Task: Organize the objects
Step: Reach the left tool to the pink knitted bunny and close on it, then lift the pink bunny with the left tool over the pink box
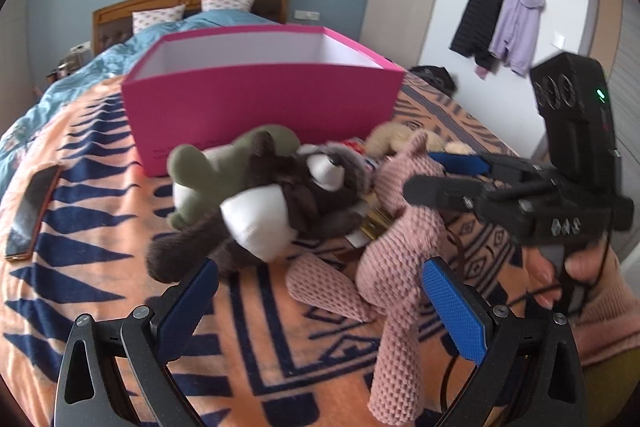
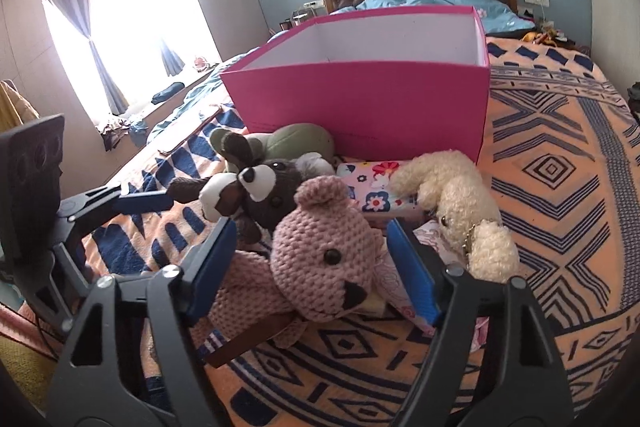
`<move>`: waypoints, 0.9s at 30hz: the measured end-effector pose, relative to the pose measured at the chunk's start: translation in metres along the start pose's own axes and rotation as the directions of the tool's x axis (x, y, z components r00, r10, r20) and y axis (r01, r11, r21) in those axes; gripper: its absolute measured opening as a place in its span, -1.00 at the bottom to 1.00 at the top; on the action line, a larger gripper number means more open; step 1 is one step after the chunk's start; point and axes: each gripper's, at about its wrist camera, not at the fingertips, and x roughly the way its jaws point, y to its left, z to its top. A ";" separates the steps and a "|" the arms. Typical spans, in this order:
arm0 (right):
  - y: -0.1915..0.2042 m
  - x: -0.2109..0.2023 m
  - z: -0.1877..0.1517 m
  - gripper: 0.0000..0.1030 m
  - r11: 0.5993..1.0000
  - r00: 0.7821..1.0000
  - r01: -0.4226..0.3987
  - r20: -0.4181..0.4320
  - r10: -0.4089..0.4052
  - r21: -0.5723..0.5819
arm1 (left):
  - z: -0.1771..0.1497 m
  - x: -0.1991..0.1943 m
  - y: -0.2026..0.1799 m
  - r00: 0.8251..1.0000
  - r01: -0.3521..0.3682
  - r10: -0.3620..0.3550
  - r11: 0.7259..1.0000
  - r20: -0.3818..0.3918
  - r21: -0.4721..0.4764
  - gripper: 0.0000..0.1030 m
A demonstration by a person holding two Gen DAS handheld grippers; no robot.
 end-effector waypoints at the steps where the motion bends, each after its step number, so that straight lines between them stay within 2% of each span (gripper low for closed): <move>1: -0.003 0.001 0.001 0.51 1.000 1.000 -0.001 0.002 0.001 0.009 | 0.000 0.002 0.001 1.000 0.006 -0.006 1.000 -0.009 0.003 1.00; 6: -0.010 0.010 -0.001 0.46 0.998 0.998 -0.048 -0.043 0.049 0.030 | -0.005 0.011 -0.009 0.998 0.041 -0.039 0.998 -0.045 0.042 1.00; 8: -0.012 0.011 -0.003 0.31 0.995 0.995 -0.085 -0.049 0.088 0.043 | -0.006 0.016 -0.012 0.997 0.050 -0.047 0.997 -0.059 0.061 0.95; 11: -0.013 0.010 -0.003 0.06 0.995 0.995 -0.082 -0.052 0.085 0.052 | -0.010 0.022 -0.011 0.994 0.073 -0.068 0.996 -0.086 0.056 0.75; 14: -0.014 0.007 -0.004 0.05 0.995 0.995 -0.080 -0.047 0.083 0.060 | -0.012 0.020 -0.007 0.991 0.114 -0.111 0.993 -0.080 0.036 0.62; 19: -0.014 -0.007 0.003 0.04 0.989 0.994 -0.103 -0.007 0.105 0.106 | -0.010 0.006 0.000 0.986 0.158 -0.157 0.987 -0.055 0.014 0.25; 27: -0.003 -0.038 0.028 0.02 0.976 0.979 -0.179 0.118 0.164 0.127 | 0.015 -0.027 0.012 0.987 0.154 -0.154 0.988 0.052 0.010 0.19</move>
